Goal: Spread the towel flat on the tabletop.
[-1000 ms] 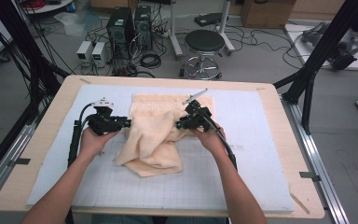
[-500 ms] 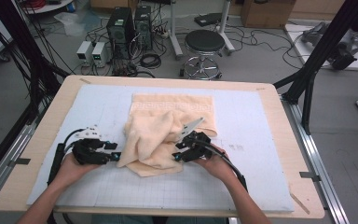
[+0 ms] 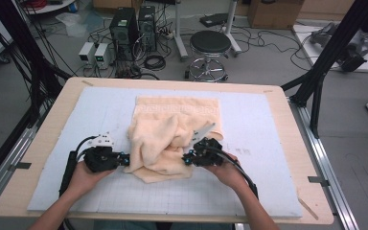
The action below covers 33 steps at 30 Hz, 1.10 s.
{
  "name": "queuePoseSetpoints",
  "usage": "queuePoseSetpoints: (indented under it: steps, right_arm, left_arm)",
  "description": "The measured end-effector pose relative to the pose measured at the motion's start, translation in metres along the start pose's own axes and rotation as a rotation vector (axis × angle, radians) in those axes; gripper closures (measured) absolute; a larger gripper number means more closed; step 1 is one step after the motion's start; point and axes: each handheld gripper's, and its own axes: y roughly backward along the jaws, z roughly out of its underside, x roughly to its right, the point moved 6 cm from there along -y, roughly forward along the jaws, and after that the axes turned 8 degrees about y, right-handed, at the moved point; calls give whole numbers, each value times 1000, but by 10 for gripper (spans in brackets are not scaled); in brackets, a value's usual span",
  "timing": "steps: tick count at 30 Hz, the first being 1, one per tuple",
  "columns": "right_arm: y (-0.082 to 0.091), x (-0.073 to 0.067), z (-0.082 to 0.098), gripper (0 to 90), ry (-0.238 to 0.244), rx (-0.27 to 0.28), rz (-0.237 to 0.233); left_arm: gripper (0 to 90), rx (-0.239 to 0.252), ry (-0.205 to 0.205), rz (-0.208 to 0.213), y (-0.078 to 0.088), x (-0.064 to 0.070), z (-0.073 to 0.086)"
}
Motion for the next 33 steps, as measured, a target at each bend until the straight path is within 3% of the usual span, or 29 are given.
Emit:
queuePoseSetpoints:
  steps: [6,12,14,15,17,19,21,25,27,30,33]
  right_arm:
    - [40,-51,15,854,31,15,26]
    - [73,-112,23,849,59,64,-12]
    - [85,-126,20,815,65,96,-28]
    - [89,-128,19,746,62,112,-28]
    - [94,-126,16,715,61,134,-4]
    - [90,-111,17,694,76,128,45]
    - [78,-94,20,692,78,106,69]
    - [34,-68,25,692,116,27,33]
    - [17,-63,26,682,123,-7,8]
    - [-4,-53,32,672,131,-89,6]
    - [-5,-44,36,789,83,-47,-30]
  left_arm:
    - [846,56,-38,30,32,49,3]
    - [846,52,-69,80,64,99,26]
    - [844,54,-71,99,71,109,31]
    - [834,52,-79,111,73,111,33]
    - [734,55,-76,98,70,105,34]
    - [646,73,-67,77,62,93,32]
    - [618,78,-56,55,48,79,29]
    - [603,15,-69,40,16,57,26]
    - [592,-31,-80,37,2,50,25]
    - [588,-79,-104,38,-16,43,20]
    - [598,-129,-121,54,-33,39,21]
